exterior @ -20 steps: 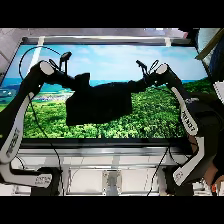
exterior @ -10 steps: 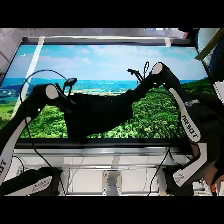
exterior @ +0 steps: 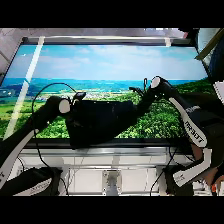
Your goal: Fold the clothes and pants, and hang the long-sleeved shirts on hangers.
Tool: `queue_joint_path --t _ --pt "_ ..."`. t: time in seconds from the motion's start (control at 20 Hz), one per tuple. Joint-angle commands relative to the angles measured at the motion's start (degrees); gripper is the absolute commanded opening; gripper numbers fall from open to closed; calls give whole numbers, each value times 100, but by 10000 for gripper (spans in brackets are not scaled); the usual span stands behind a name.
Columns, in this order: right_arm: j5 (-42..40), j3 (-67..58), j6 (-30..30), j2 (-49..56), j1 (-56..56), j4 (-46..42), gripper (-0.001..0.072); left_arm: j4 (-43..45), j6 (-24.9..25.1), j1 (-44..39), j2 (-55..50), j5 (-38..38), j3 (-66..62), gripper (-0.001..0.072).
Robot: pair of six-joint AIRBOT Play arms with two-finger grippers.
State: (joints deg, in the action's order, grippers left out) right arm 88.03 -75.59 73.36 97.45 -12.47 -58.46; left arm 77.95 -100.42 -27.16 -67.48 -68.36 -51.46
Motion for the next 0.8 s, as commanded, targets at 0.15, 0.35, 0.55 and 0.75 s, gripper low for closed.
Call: queue_joint_path --t 0.15,0.35,0.55,0.75 --pt "-481 579 7 -70 -7 -48 29 769 -1060 -588 42 116 614 31" --pt "-208 568 90 -199 -4 -122 241 743 -1084 -597 103 118 619 693" --pt "229 557 232 -1036 0 -876 258 863 -1150 -592 890 210 428 693" --pt "-1342 557 7 -1869 0 -1169 430 1790 -1888 -472 2149 706 299 693"
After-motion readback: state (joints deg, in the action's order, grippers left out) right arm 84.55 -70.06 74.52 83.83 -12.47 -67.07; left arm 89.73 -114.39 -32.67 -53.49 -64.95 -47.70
